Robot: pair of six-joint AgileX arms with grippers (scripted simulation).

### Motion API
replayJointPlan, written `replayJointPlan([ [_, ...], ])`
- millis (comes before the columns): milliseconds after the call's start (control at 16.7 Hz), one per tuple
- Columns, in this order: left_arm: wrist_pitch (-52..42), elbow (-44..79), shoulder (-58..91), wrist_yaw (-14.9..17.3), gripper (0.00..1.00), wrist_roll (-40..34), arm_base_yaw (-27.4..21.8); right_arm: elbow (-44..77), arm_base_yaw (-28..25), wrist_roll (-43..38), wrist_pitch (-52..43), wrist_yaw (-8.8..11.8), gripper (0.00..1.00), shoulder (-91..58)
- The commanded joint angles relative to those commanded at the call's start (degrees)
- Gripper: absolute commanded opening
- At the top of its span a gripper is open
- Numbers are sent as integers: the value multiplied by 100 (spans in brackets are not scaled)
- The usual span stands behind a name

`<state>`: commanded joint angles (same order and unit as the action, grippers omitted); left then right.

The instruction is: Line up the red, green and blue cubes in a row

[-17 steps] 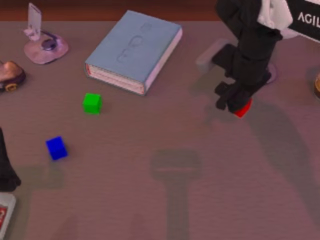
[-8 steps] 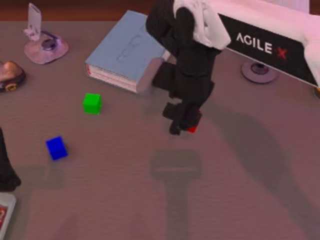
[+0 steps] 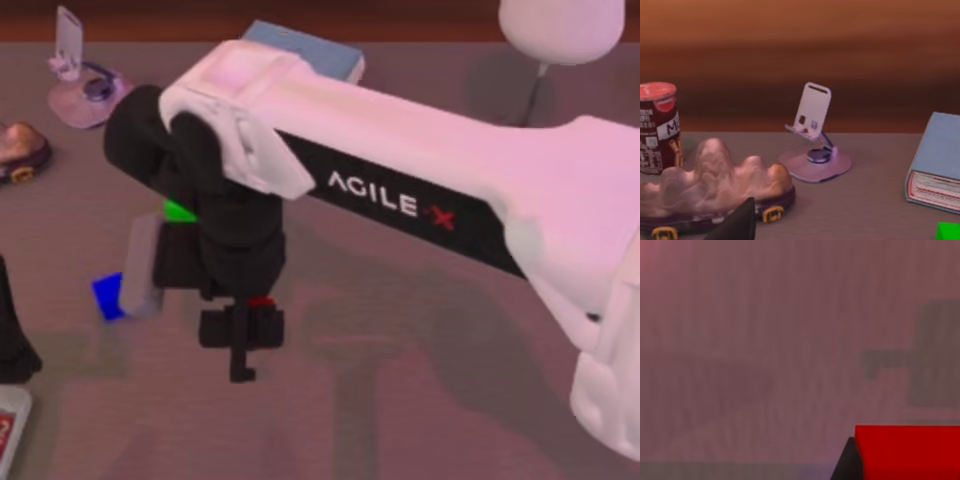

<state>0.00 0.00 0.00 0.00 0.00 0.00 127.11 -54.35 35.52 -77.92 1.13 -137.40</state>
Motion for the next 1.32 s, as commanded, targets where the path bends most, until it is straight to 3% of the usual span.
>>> replayJointPlan([
  [360,0,0,0,0,100,0,0,-107,-7,-3,107,2,0,23],
  [720,0,0,0,0,100,0,0,-1204,-12,-17,1332,0,0,-98],
  [1020,0,0,0,0,100,0,0,-1355,-23,-10,1488,-2,0,-132],
  [1320,0,0,0,0,100,0,0,-1355,-23,-10,1488,-2,38,-132],
])
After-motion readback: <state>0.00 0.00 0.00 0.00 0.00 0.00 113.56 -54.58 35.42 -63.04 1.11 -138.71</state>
